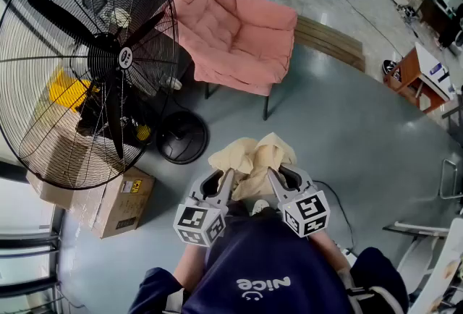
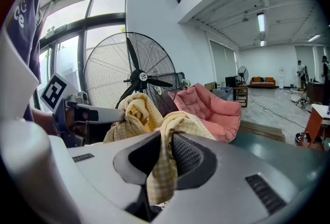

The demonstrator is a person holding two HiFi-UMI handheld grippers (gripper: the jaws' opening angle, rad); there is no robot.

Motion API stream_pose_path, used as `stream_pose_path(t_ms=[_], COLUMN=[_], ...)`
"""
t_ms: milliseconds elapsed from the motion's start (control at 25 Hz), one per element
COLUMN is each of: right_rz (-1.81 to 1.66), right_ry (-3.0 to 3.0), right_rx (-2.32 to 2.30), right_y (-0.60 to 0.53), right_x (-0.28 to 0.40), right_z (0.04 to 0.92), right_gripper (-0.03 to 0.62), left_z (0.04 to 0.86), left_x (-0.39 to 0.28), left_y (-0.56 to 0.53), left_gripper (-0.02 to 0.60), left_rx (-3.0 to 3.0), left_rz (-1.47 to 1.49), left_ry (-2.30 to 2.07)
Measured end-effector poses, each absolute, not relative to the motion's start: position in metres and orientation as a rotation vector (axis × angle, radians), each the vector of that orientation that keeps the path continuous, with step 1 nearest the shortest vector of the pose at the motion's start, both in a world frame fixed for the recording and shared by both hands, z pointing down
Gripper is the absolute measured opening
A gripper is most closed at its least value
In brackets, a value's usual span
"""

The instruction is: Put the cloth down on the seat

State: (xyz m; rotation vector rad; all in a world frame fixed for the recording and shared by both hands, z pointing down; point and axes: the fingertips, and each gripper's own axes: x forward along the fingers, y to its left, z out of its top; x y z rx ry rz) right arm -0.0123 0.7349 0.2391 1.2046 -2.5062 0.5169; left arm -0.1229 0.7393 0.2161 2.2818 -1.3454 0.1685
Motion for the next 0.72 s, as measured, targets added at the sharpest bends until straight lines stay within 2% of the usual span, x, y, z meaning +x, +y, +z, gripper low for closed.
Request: stream_pose_path(t_ms=[440, 720], right_rz=[0.654, 0.574], right_ry=[-2.481, -2.423], right_rx=[1.347, 1.46], right_y=[0.709, 0.684], right_x=[-0.017, -0.031], right_z=[0.248, 0.239], right_gripper=[0.091, 0.091], left_z=[0.222, 0.218], left_x=[-0.132, -0.142], left_y=[0.702, 0.669], left_gripper=[0.084, 0.084], left_rx=[2.344, 2.414], left_rz=[0.191, 0.2], left_ry=[-1.253, -1.146])
